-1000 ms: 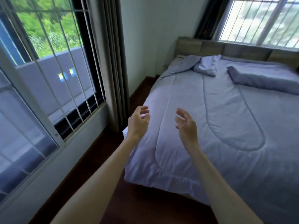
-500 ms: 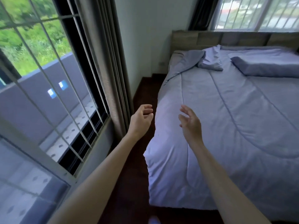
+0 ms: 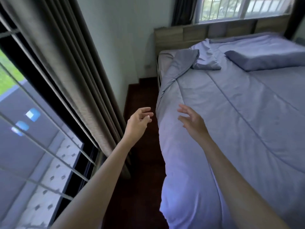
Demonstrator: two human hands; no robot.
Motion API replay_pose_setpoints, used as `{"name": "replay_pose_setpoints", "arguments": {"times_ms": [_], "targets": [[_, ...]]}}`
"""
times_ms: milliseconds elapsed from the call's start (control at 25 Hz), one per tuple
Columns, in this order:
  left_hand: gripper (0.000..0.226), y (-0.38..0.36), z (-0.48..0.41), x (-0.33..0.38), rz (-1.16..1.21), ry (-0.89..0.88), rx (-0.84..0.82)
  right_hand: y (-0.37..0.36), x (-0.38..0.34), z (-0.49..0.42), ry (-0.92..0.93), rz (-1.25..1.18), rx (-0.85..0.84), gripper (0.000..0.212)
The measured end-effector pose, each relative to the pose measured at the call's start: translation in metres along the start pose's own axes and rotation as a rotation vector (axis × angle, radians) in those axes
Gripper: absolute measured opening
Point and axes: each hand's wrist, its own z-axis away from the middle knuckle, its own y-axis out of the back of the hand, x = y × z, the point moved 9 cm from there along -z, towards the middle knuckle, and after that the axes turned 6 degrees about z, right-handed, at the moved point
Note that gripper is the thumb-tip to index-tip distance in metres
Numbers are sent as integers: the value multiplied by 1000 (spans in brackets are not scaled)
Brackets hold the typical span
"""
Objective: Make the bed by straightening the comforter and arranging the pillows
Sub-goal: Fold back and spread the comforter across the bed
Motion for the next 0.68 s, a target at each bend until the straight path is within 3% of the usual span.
{"name": "replay_pose_setpoints", "arguments": {"times_ms": [160, 360, 680], "targets": [[32, 8, -84, -16, -52, -12, -102, -4, 0, -70, -28, -2, 28, 31], [30, 17, -199, -33, -18, -53, -216, -25, 10, -160, -97, -92, 227, 27], [40, -9, -346, -36, 36, -80, -439, -35, 21, -256, -191, -70, 413, 41]]}}
